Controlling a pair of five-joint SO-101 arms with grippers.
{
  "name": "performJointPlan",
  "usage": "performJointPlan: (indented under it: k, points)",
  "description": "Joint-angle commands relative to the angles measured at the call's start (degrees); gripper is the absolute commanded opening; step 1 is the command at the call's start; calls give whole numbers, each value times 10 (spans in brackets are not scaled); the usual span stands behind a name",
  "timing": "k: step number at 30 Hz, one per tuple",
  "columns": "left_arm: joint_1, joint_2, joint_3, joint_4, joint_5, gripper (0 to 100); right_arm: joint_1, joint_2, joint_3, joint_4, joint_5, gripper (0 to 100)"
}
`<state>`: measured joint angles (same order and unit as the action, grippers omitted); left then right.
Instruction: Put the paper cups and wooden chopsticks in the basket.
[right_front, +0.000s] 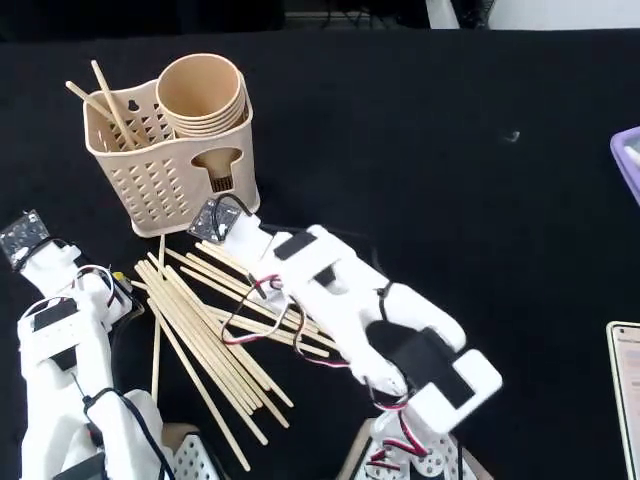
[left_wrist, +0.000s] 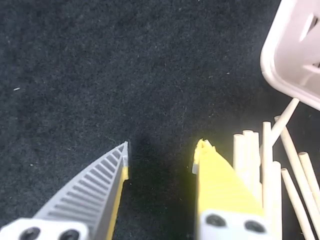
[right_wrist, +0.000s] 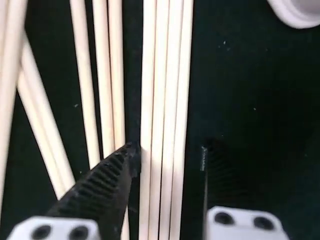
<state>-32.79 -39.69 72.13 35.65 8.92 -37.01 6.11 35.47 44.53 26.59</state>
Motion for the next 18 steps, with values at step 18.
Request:
performJointPlan:
  k: [18]
  points:
    - [4,-8,0,-8,-2,216,68,-68,36,25,56,16]
